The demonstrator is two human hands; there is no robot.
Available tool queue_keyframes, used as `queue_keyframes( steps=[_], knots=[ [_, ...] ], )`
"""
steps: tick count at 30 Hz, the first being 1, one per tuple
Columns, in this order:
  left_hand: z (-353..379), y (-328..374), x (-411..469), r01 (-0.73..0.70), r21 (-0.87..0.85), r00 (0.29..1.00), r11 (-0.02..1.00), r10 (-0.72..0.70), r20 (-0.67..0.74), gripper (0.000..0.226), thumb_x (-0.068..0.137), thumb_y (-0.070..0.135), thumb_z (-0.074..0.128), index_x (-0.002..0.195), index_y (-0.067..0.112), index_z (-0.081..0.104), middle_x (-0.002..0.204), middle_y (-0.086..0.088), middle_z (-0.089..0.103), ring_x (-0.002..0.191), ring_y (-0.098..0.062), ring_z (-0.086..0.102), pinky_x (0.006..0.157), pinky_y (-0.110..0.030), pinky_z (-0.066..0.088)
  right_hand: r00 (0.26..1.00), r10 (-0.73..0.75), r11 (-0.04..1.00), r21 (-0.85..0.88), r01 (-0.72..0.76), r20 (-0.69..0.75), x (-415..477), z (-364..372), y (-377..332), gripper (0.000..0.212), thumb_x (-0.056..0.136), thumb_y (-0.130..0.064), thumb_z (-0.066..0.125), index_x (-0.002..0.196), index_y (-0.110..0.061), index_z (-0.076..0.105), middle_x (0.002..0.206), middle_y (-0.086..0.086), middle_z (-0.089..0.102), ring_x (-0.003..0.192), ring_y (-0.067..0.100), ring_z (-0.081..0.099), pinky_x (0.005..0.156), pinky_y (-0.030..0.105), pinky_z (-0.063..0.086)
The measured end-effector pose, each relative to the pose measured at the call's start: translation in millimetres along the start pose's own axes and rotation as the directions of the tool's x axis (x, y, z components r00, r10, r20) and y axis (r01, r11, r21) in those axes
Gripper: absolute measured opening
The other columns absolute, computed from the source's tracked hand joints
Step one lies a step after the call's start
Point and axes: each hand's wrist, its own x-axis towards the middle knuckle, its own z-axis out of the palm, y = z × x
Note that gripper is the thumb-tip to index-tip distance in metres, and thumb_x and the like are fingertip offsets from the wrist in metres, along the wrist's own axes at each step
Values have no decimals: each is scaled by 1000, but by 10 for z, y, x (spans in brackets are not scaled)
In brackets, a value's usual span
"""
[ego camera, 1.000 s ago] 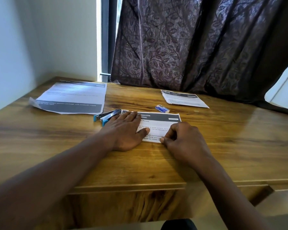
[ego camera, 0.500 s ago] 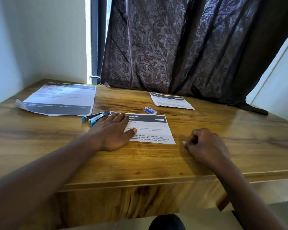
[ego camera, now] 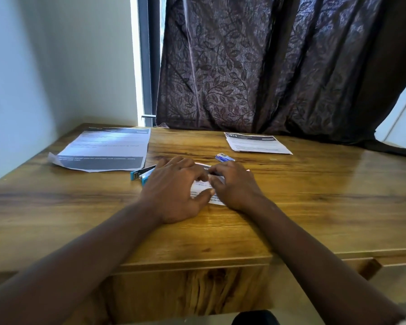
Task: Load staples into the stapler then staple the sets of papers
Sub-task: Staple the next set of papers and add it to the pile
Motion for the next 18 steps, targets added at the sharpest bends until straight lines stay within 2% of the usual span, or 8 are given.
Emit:
queue_keyframes(
  steps=[2,4,7,10,13,18],
  knots=[
    [-10,164,-19,7,-76,998,997,-12,-69,24,86,58,59,91,35,64,82,20,59,86,-4,53,83,-33,41,1000,11,999,-49,-11,-3,9,27,12,38,100,-45,48,135,-34,57,142,-1,51,134,20,43,109,45,32],
    [0,272,-19,58,-88,997,994,-62,-36,19,87,50,64,83,31,64,70,19,55,75,-4,50,71,-28,36,1000,20,997,-69,-21,-18,13,43,28,38,101,-46,46,135,-33,57,142,0,51,133,21,44,107,44,32],
    [12,264,-11,145,-102,989,984,-142,32,18,85,49,68,77,32,64,67,19,56,69,-1,51,62,-27,33,998,51,998,-41,-52,-37,11,60,37,37,102,-47,43,134,-35,56,143,-1,50,134,21,43,108,44,30],
    [14,262,-4,219,-139,975,966,-210,77,23,84,48,70,70,33,60,66,18,58,66,1,54,59,-26,36,998,50,998,-47,-52,-39,3,62,33,37,102,-48,42,134,-35,56,143,-1,50,134,22,43,108,45,30],
    [11,250,-11,287,-133,957,949,-280,71,24,82,47,73,68,31,61,66,16,63,68,0,57,61,-28,39,998,45,997,-55,-47,-37,3,59,36,38,102,-49,41,135,-35,55,144,0,49,135,22,42,109,45,29],
    [-55,75,-63,375,-90,927,923,-372,50,25,84,48,73,70,30,64,70,18,63,71,-1,57,57,-25,35,998,47,996,-74,-49,-28,1,50,26,39,103,-50,40,136,-35,53,145,0,48,135,22,41,110,45,29]
  ],
)
